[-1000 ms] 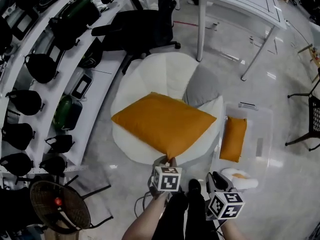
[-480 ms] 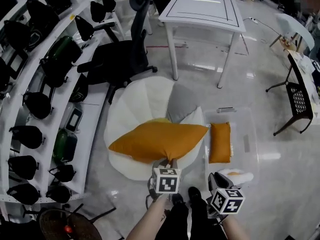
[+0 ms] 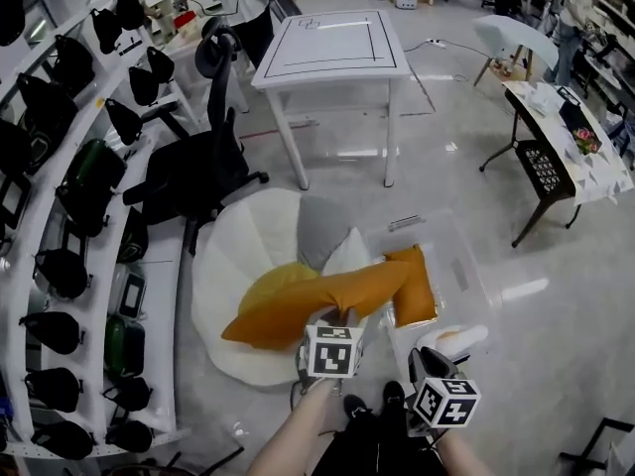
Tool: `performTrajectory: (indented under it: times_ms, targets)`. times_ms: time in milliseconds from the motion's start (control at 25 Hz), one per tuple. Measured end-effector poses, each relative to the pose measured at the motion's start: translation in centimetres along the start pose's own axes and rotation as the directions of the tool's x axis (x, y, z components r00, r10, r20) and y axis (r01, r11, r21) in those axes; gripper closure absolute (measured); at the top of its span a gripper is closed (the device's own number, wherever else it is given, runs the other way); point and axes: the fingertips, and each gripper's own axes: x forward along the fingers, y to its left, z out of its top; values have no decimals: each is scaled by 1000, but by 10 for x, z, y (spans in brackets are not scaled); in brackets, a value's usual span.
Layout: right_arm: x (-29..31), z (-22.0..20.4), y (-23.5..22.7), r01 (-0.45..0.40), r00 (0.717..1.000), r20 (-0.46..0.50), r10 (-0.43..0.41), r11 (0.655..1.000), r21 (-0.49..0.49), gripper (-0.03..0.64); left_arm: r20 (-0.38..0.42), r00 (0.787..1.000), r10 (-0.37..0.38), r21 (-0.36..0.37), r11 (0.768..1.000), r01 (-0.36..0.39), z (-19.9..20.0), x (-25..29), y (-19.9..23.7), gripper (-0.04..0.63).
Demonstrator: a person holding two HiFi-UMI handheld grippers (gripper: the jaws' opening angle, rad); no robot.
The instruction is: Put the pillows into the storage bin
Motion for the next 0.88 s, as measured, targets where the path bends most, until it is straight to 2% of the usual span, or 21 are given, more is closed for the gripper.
performTrajectory:
  times_ms: [200,600,880]
  targets:
    - [-29,4,-36,52,998,33,-53,998,39,538,39,996,-81,52,996,79,43,-1,-54,549]
    - [-81,20,-105,123,986,100,-135,985,125,538,103,978,-182,160,973,165,116,-3,-155,551]
    - [-102,32,-145,150,975,139,-175,974,170,538,151,959,-239,175,962,212,162,4,-214,551]
